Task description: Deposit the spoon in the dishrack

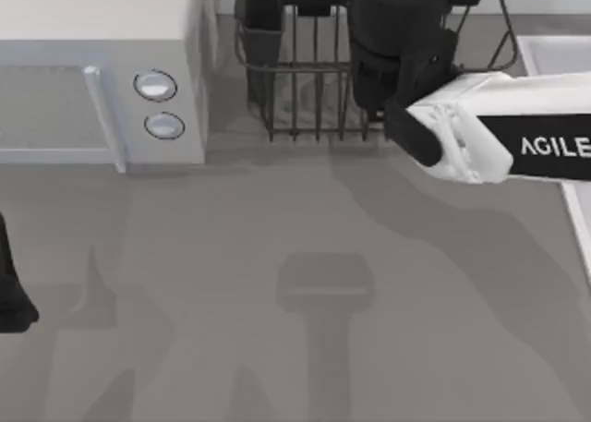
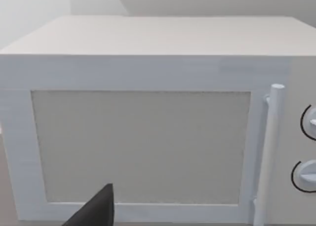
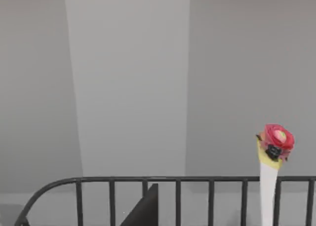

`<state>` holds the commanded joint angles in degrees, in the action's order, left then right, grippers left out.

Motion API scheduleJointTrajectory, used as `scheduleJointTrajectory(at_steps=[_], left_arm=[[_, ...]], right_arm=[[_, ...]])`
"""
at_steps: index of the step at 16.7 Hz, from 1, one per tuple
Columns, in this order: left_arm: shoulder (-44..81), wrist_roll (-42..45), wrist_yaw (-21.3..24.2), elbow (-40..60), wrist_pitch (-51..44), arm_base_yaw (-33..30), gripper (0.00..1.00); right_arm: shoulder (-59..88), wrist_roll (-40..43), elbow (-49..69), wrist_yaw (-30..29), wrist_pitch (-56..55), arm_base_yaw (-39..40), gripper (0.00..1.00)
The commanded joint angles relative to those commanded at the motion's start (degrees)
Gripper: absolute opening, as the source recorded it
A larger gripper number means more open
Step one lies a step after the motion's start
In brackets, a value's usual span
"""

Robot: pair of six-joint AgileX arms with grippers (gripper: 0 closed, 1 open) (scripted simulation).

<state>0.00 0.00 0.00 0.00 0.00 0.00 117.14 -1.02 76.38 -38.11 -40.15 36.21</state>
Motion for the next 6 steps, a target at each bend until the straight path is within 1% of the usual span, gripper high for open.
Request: scheduleJointTrajectory(at_steps=[1, 6], left_arm=[[0.00, 0.00, 0.00, 0.00, 0.00, 0.00, 1.00], [0.00, 0.00, 0.00, 0.00, 0.00, 0.00, 1.00]], right_arm=[[0.00, 0.00, 0.00, 0.00, 0.00, 0.00, 1.00], [0.00, 0.00, 0.00, 0.00, 0.00, 0.00, 1.00]])
